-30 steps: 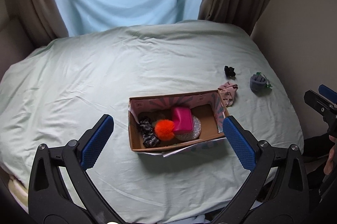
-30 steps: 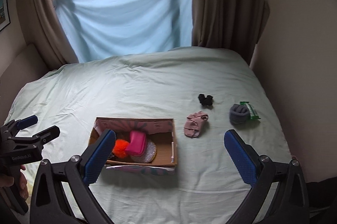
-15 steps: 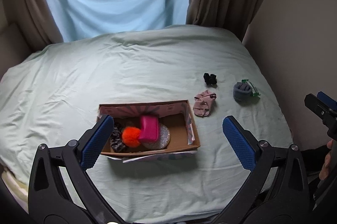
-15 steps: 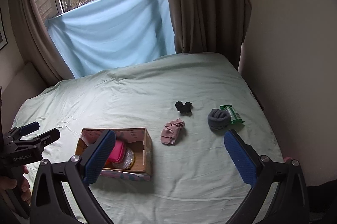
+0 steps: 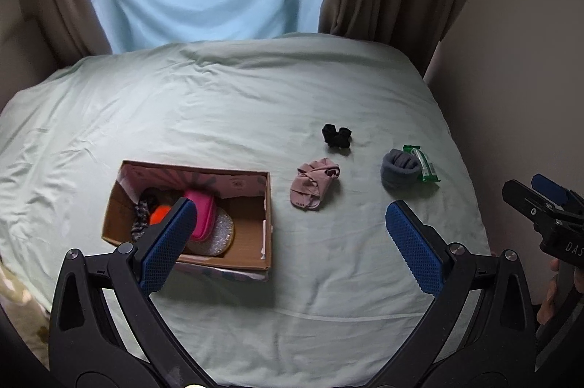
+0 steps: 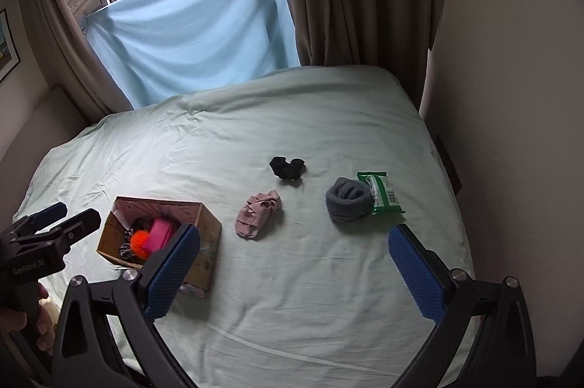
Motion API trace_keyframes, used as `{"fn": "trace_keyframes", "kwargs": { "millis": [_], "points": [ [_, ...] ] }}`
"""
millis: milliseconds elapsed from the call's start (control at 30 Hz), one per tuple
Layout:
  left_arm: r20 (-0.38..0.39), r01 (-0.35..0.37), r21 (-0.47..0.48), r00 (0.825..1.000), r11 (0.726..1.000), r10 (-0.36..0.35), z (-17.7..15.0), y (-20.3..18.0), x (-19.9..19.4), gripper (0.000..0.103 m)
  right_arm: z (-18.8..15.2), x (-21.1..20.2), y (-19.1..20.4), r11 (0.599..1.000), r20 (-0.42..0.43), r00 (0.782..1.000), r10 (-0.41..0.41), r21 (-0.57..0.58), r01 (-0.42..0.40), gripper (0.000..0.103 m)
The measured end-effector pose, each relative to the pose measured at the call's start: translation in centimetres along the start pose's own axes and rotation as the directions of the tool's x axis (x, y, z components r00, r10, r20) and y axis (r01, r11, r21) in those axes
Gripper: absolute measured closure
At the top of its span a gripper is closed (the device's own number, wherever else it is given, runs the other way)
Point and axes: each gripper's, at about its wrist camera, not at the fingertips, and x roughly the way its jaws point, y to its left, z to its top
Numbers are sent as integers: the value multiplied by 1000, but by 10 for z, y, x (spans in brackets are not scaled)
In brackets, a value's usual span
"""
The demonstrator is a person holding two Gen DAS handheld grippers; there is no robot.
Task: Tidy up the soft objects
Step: 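Lift both tools away from the box toward the remaining items, then grasp the pink sock with the left tool while the right tool grasps the grey sock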
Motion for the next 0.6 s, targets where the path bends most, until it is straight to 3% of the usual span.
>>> {"fn": "trace_keyframes", "kwargs": {
  "millis": [333, 600],
  "points": [
    [-82, 2, 23, 997, 1000, 0, 15, -34, 95, 0, 17, 73, -49, 994, -43, 999, -4, 108, 9, 0],
    [-175, 12, 58, 985, 998, -2, 25, -53, 188, 0, 16, 145, -67, 985, -140, 990, -15, 170, 38, 0]
  ]
}}
